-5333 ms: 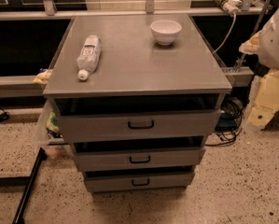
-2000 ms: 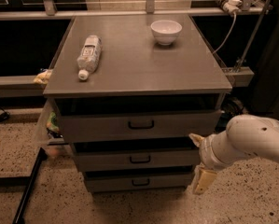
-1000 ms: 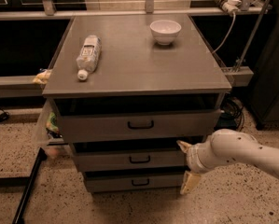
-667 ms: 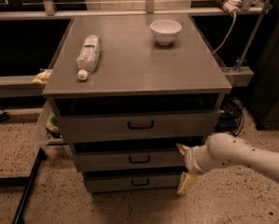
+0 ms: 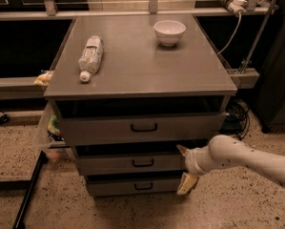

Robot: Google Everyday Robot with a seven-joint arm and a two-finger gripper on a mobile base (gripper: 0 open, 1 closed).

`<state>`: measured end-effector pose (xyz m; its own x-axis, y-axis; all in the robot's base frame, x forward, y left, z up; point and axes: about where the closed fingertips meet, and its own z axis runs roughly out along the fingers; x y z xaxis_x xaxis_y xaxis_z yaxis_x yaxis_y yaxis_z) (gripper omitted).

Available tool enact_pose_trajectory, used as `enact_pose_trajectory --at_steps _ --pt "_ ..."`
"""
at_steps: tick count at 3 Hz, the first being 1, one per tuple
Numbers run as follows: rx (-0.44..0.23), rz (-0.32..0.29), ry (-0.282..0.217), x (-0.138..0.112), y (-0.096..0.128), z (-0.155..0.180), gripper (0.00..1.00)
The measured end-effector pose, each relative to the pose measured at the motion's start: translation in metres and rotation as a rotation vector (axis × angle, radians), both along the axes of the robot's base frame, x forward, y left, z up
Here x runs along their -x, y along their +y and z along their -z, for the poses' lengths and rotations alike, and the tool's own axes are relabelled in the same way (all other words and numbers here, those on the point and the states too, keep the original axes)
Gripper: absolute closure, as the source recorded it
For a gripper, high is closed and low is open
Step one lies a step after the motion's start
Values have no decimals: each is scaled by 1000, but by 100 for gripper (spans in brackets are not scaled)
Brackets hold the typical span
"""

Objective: Open middle drawer

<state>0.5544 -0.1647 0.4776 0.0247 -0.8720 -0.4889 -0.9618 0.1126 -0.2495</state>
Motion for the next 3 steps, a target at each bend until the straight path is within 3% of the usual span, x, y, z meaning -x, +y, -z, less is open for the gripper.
enact_pose_trajectory --at_steps 3 --pt "-5 -6 27 -30 5 26 0"
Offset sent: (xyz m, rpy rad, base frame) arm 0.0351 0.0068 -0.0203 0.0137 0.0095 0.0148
